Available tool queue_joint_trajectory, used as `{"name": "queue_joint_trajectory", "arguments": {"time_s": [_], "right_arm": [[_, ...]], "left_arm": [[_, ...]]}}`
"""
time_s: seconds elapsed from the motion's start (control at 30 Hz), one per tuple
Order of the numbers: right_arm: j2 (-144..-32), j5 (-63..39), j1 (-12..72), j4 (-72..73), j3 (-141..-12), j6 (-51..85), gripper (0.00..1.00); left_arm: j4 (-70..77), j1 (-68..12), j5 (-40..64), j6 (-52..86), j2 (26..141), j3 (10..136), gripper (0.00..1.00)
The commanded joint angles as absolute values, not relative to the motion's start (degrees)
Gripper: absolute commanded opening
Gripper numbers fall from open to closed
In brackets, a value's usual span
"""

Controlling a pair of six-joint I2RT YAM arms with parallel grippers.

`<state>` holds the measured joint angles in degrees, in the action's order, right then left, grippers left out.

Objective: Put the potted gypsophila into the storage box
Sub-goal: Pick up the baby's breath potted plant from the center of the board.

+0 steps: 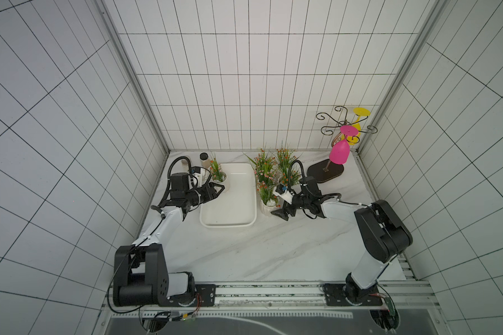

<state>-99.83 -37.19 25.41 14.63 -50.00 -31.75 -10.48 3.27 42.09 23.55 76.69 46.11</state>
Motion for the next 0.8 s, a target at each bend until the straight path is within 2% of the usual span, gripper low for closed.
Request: {"name": "queue_joint_trajectory", "arguments": {"time_s": [0.0,0.57,0.77], "right_arm": [[-100.89,-39.08,26.36,18.66,-54.41,-29.70,0.99],[-104.52,-38.01,27.58,28.11,-54.82,-23.04,0.99],[-105.12,-37.88,27.75,28.74,-54.77,-22.18,0.95]], "left_arm": [[-9.76,3.60,42.19,22.94,77.08,46.72,0.60],[-10.11,3.69,41.92,22.76,77.20,46.76,0.60],[-10.19,3.78,41.71,22.59,77.20,46.76,0.60]]}}
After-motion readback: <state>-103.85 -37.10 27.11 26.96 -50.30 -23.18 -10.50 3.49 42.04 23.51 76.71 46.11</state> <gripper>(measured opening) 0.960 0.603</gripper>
